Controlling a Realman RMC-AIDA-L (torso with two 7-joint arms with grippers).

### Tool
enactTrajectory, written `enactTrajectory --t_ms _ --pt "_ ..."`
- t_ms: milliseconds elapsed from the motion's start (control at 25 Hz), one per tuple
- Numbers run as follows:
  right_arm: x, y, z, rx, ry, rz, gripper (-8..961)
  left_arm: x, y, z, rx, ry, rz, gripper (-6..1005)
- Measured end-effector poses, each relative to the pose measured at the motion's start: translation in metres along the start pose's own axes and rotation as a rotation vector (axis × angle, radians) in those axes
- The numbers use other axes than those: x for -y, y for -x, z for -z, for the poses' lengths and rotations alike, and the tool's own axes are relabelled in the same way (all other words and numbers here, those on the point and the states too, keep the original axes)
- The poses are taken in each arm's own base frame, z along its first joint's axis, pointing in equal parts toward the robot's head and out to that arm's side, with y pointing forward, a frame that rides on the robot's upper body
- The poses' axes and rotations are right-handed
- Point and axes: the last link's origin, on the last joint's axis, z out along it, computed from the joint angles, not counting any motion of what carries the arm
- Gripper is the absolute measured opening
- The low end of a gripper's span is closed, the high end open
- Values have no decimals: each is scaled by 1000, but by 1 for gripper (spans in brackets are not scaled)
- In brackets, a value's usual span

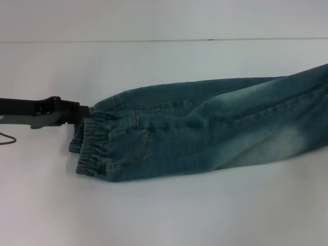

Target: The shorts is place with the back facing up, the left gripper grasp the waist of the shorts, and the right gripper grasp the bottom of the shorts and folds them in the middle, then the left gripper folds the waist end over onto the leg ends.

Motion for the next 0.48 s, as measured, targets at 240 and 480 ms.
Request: enactTrajectory --t_ms 240,480 --pt "0 0 0 -1 1 1 10 -3 1 -9 30 -22 -14 413" --pt "0 0 0 -1 2 2 10 -5 2 -15 48 -17 -15 517"
